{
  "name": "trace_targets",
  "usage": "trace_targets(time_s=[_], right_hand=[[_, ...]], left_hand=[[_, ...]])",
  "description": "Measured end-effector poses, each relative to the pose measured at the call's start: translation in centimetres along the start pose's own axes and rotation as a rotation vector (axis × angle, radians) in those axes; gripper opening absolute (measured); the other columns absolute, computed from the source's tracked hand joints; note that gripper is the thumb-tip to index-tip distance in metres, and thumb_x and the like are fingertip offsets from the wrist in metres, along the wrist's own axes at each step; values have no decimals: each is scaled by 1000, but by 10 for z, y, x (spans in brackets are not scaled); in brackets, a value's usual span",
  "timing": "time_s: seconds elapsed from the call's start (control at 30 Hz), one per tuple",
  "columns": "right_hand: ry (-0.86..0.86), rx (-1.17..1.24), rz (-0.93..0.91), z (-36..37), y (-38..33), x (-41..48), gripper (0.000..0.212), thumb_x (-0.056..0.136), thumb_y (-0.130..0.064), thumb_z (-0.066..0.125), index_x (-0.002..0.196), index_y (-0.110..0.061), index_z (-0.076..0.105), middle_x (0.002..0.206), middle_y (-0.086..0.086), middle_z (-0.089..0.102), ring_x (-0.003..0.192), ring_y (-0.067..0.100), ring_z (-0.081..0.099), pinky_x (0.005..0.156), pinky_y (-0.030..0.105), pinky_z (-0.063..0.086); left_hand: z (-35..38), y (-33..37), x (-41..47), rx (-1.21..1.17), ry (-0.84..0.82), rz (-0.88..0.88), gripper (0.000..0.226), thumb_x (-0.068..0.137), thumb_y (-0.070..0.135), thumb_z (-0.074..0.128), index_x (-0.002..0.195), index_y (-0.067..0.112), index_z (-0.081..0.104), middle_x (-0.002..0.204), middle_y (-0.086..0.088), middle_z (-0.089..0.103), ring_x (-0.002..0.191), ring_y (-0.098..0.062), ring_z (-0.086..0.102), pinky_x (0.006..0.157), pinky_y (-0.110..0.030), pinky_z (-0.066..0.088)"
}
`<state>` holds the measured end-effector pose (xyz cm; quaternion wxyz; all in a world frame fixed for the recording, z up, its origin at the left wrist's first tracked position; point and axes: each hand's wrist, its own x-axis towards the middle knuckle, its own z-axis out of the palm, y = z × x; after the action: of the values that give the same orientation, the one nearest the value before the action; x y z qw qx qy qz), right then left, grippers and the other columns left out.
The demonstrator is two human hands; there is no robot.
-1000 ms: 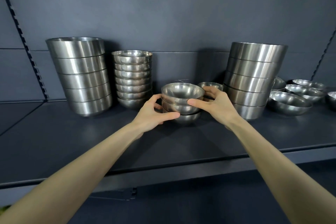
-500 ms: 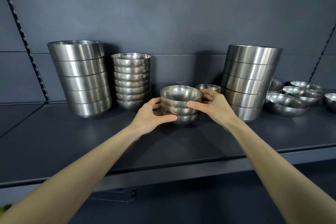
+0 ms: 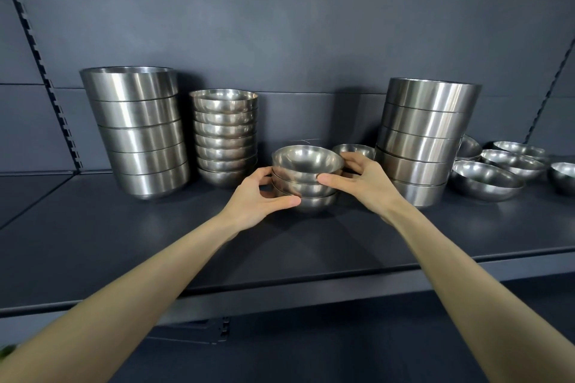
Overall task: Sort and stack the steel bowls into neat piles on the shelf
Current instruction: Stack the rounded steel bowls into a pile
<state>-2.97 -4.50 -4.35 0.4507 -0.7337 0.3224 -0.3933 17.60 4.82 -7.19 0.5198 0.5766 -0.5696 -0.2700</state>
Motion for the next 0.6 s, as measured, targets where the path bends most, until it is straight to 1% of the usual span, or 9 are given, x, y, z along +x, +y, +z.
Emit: trace_targets(time_s=[0.07, 0.1, 0.13, 0.17, 0.2, 0.27, 0.4, 0.53, 0.6], right_hand=[[-3, -8, 8, 0, 1, 1, 70, 67, -27, 86, 127, -17, 50, 117, -6, 63, 88, -7, 64, 71, 6, 49], [-2, -14, 15, 0, 1, 1, 71, 68, -26, 86, 128, -17, 50, 117, -6, 62, 89, -6, 63, 70, 5, 48], [-1, -23, 14, -2, 2, 2, 60, 68, -25, 86, 119, -19, 54, 113, -7, 64, 85, -7, 64, 68, 4, 48], [-1, -39, 10, -3, 2, 3, 47, 68, -23, 86, 105, -23, 57, 105, -10, 66, 80, -8, 66, 66, 4, 47], [1, -49, 9, -3, 3, 4, 40, 68, -21, 86, 95, -29, 57, 98, -13, 66, 76, -10, 66, 64, 4, 47], [3, -54, 5, -3, 3, 4, 39, 69, -18, 85, 89, -32, 55, 89, -17, 65, 72, -12, 65, 63, 4, 46], [-3, -28, -6, 0, 1, 4, 42, 69, -18, 86, 92, -33, 55, 89, -19, 66, 75, -12, 66, 64, 4, 46], [-40, -5, -17, 10, -2, 3, 45, 66, -19, 87, 97, -32, 57, 91, -16, 70, 82, -9, 67, 68, 5, 48], [-69, 13, -29, 18, -4, 2, 45, 66, -20, 88, 99, -30, 59, 91, -15, 72, 87, -6, 68, 70, 7, 49]], left_hand=[[0, -1, 0, -10, -2, -5, 55, 67, 24, 86, 110, 36, 54, 112, 4, 65, 92, -11, 70, 98, -33, 49], [0, -1, 1, -6, -2, -8, 56, 67, 24, 86, 113, 32, 55, 114, 1, 65, 95, -13, 69, 99, -35, 49], [0, -2, 1, 1, -3, -10, 59, 67, 25, 86, 117, 27, 56, 115, -1, 65, 98, -16, 68, 100, -37, 49], [0, -2, 1, 9, 0, -12, 61, 67, 25, 86, 120, 23, 56, 116, -3, 65, 100, -18, 67, 100, -39, 48], [0, -2, 1, 16, 6, -15, 63, 67, 25, 86, 122, 21, 56, 116, -3, 65, 102, -19, 66, 100, -39, 48], [0, -1, 0, 28, 22, -19, 64, 66, 27, 87, 122, 22, 56, 116, -1, 64, 103, -18, 66, 100, -39, 48], [-1, 1, -4, 49, 51, -13, 60, 66, 28, 87, 117, 26, 56, 112, 4, 66, 100, -15, 66, 98, -37, 49], [-10, 1, -17, 51, 75, -22, 57, 66, 27, 87, 115, 18, 61, 106, 0, 70, 96, -19, 68, 98, -40, 50], [-16, 1, -25, 59, 100, -14, 50, 66, 25, 87, 110, 18, 63, 98, 0, 73, 93, -19, 69, 96, -40, 51]])
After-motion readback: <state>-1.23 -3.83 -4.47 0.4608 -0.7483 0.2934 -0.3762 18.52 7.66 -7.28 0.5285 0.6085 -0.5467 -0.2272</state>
